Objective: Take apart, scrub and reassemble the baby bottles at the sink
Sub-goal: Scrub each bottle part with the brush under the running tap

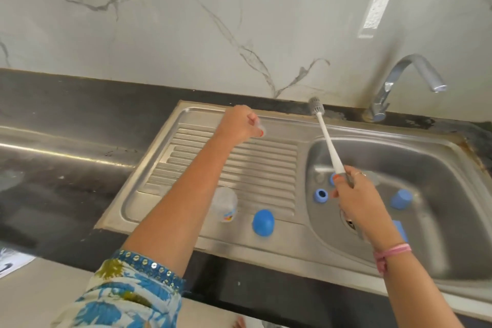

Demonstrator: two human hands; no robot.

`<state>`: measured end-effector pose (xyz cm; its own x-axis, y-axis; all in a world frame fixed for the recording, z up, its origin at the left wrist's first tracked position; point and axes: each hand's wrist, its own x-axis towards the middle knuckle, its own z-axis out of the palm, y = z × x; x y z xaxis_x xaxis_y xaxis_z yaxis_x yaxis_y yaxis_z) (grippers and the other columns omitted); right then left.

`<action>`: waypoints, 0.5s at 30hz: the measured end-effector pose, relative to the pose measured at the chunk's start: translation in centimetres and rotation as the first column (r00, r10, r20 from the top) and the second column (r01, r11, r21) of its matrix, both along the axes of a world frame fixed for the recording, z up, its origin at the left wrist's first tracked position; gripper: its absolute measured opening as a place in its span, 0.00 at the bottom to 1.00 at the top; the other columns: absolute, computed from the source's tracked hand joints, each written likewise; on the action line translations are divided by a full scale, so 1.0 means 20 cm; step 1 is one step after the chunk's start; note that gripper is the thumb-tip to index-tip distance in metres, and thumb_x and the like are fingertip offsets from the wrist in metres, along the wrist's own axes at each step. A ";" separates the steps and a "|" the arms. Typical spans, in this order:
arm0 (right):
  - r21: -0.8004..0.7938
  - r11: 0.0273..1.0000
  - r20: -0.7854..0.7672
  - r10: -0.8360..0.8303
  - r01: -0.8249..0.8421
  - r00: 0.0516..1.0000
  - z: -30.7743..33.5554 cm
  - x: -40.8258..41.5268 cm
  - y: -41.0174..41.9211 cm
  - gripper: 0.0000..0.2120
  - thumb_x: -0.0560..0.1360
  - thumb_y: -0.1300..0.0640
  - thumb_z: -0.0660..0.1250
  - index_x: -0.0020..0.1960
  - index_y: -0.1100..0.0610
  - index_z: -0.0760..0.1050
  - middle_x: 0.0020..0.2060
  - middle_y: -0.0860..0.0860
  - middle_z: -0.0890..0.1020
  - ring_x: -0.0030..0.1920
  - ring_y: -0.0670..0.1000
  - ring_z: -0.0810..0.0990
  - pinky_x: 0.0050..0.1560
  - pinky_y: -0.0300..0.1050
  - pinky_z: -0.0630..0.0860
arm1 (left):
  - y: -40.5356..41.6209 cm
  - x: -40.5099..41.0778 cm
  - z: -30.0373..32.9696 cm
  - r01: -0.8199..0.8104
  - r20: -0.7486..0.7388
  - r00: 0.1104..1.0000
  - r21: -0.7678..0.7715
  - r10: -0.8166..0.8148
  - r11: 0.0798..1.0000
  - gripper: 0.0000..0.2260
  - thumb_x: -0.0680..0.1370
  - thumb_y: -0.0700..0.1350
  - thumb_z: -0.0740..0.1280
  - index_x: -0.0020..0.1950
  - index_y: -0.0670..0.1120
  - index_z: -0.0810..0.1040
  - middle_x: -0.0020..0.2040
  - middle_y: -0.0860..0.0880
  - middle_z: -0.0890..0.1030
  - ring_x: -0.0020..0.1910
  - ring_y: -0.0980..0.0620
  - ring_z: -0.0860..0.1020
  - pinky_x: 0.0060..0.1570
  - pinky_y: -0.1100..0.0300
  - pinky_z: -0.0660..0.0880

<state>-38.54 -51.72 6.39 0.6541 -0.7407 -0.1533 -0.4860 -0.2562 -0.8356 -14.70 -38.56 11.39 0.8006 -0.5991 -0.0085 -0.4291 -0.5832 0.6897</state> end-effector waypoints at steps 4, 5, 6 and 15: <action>0.103 0.995 0.093 -0.001 -0.008 0.996 0.00 0.16 0.09 0.06 0.80 0.54 0.61 0.56 0.49 0.73 0.30 0.48 0.79 0.21 0.40 0.70 0.29 0.42 0.65 | 0.32 0.22 -0.04 -0.049 -0.012 0.999 0.062 0.050 0.997 0.09 0.67 0.40 0.77 0.44 0.42 0.82 0.39 0.50 0.80 0.38 0.55 0.76 0.39 0.64 0.71; 0.103 0.995 0.088 -0.001 -0.008 0.996 -0.01 0.19 0.10 0.06 0.80 0.53 0.62 0.56 0.49 0.72 0.29 0.48 0.79 0.21 0.40 0.70 0.29 0.41 0.65 | 0.40 0.27 -0.08 -0.065 -0.029 0.997 0.084 0.068 0.994 0.09 0.67 0.39 0.77 0.45 0.41 0.82 0.40 0.50 0.80 0.39 0.55 0.76 0.41 0.64 0.70; 0.103 0.995 0.076 0.001 -0.009 0.997 -0.02 0.23 0.12 0.07 0.80 0.53 0.62 0.57 0.49 0.72 0.30 0.48 0.79 0.21 0.41 0.70 0.27 0.41 0.66 | 0.46 0.30 -0.11 -0.080 -0.045 0.995 0.113 0.085 0.990 0.10 0.67 0.39 0.78 0.46 0.41 0.82 0.41 0.50 0.80 0.40 0.54 0.76 0.41 0.64 0.70; 0.131 0.991 -0.003 0.036 -0.035 0.999 -0.07 0.36 0.17 0.12 0.80 0.54 0.62 0.62 0.52 0.72 0.34 0.52 0.80 0.25 0.47 0.70 0.21 0.38 0.65 | 0.74 0.41 -0.34 -0.132 -0.105 0.981 0.263 0.164 0.956 0.11 0.67 0.41 0.79 0.44 0.43 0.80 0.49 0.47 0.82 0.48 0.49 0.79 0.49 0.61 0.72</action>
